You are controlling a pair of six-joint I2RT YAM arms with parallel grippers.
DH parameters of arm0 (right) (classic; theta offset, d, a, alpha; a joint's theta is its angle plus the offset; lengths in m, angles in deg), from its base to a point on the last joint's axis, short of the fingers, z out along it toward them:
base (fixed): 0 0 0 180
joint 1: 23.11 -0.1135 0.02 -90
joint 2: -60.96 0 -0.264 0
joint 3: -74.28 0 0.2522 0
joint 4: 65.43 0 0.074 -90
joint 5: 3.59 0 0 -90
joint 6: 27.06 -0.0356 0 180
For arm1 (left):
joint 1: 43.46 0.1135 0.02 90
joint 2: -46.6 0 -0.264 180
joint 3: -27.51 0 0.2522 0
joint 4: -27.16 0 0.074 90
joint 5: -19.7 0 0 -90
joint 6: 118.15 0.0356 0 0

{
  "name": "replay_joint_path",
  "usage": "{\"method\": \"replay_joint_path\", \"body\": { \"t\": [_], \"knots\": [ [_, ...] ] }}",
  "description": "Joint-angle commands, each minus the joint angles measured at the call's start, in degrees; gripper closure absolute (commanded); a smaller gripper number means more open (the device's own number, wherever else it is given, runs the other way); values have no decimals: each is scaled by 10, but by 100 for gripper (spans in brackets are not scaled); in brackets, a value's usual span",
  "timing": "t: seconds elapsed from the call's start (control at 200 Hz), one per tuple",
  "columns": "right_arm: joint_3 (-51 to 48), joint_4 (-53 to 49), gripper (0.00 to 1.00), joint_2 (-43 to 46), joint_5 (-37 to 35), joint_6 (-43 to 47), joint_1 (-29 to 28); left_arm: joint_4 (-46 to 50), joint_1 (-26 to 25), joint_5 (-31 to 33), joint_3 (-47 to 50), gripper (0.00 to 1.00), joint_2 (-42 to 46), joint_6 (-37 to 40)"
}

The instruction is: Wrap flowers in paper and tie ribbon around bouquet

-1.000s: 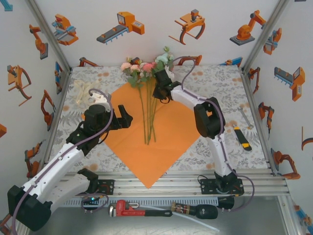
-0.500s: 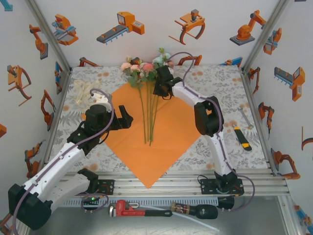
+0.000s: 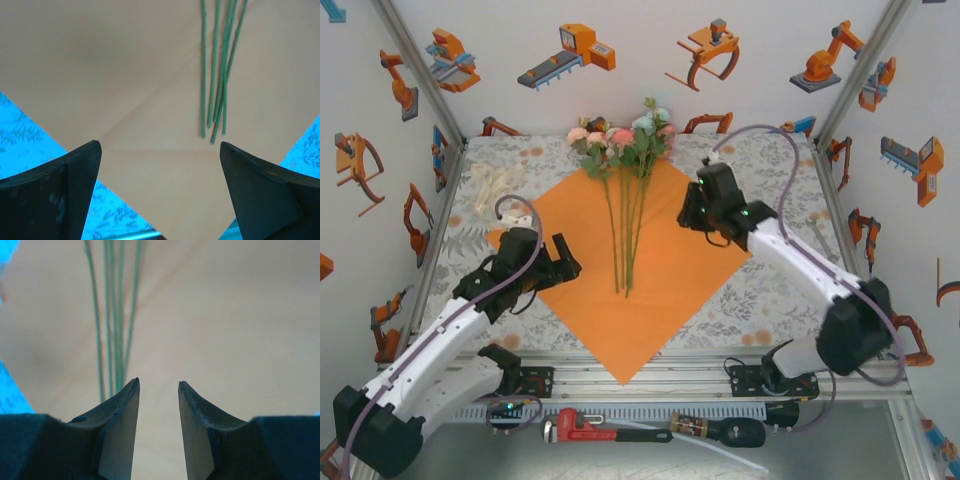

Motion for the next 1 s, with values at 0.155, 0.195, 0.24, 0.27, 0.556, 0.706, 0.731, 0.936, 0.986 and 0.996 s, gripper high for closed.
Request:
{"method": "replay_joint_path", "body": {
  "t": [0.155,0.195,0.24,0.27,0.556,0.706,0.731,0.936,0.986,0.996],
  "knots": [
    [-160,-4,55,81,85,-26,-42,139,-15,-50,85,30,38,-208],
    [-163,3,54,82,80,-26,-42,120,-15,-54,104,30,49,-231],
    [-161,8,55,76,75,-24,-42,91,-15,-58,123,30,59,-248],
    [-157,9,55,70,74,-23,-42,74,-15,-59,133,30,64,-257],
    [-171,-14,55,34,10,-68,-42,-20,-15,-50,162,32,14,-280],
    [-190,-7,55,50,17,-76,-42,-47,-15,-68,162,38,-18,-272],
    [-189,-8,55,51,17,-75,-42,-54,-15,-73,162,39,-22,-273],
    [-168,-12,52,57,22,-28,-42,-67,-16,-118,137,41,-30,-267],
    [-163,-11,51,60,19,-17,-41,-73,-16,-124,132,41,-31,-266],
    [-161,-11,50,60,19,-15,-42,-75,-16,-125,132,41,-31,-265]
  ]
}}
